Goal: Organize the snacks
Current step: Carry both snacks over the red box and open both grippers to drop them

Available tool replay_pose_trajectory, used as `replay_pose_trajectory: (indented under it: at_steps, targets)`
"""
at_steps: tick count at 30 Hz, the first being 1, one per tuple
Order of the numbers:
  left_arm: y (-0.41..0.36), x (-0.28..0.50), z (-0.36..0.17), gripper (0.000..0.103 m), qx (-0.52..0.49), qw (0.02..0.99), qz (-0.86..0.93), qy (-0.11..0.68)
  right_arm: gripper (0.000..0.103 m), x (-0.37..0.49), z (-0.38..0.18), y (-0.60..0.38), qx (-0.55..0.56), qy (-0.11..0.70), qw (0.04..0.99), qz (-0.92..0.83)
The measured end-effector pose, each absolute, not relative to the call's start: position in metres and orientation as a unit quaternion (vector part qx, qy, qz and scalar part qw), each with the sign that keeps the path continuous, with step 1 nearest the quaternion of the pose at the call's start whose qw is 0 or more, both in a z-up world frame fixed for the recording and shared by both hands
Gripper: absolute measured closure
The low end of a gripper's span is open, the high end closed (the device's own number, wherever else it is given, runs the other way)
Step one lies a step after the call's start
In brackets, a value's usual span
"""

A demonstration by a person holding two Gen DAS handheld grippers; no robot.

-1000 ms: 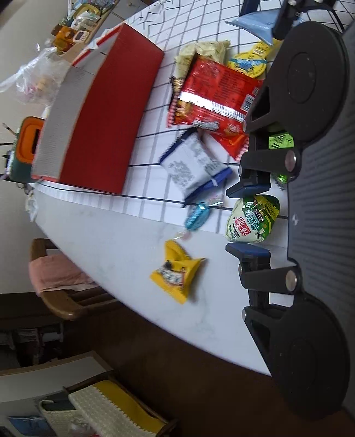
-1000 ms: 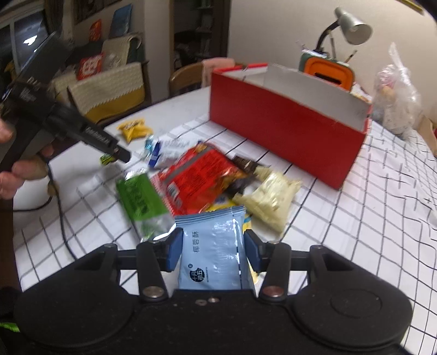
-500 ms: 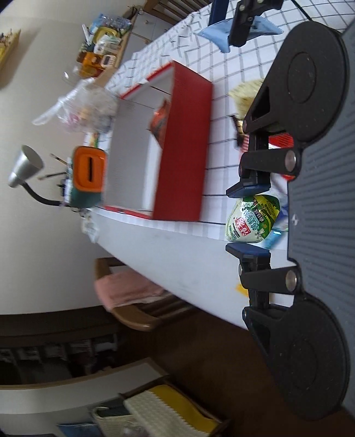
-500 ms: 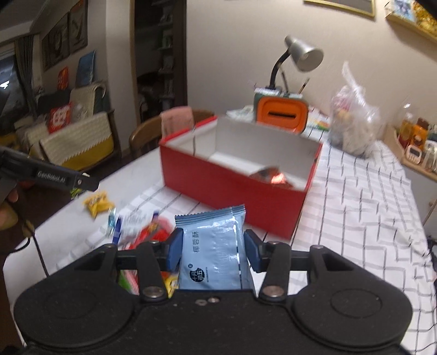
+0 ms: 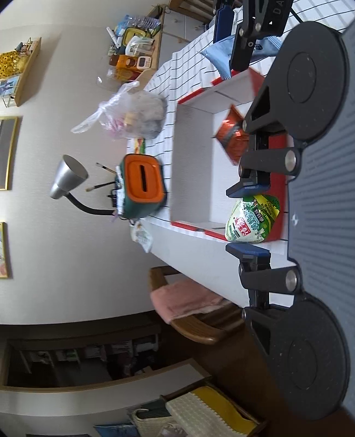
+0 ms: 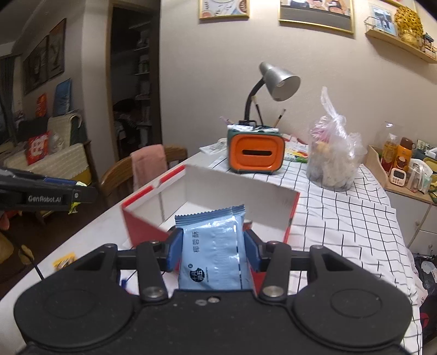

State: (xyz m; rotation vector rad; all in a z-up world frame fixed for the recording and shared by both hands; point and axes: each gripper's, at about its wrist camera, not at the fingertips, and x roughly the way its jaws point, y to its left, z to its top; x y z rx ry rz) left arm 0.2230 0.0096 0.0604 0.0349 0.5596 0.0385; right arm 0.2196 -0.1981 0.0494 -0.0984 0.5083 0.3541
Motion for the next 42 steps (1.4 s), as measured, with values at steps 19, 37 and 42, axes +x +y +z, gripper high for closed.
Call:
replay_pose_trajectory:
  at_steps: [19,37,42]
  targets:
    - [-0.028,0.321,0.024,0.067,0.062,0.952,0.012,0.300,0.056,0.325,0.020,-0.207,-0.022,0.282,0.949,0.137]
    - [-0.034,0.357,-0.036,0.067,0.075,0.924,-0.002,0.375,0.056,0.359,-0.030,-0.185,-0.047,0.336,0.929,0.146]
    - [-0.035,0.356,-0.041,0.067,0.081,0.922,-0.006,0.378,0.055,0.359,-0.035,-0.182,-0.058,0.339,0.927,0.147]
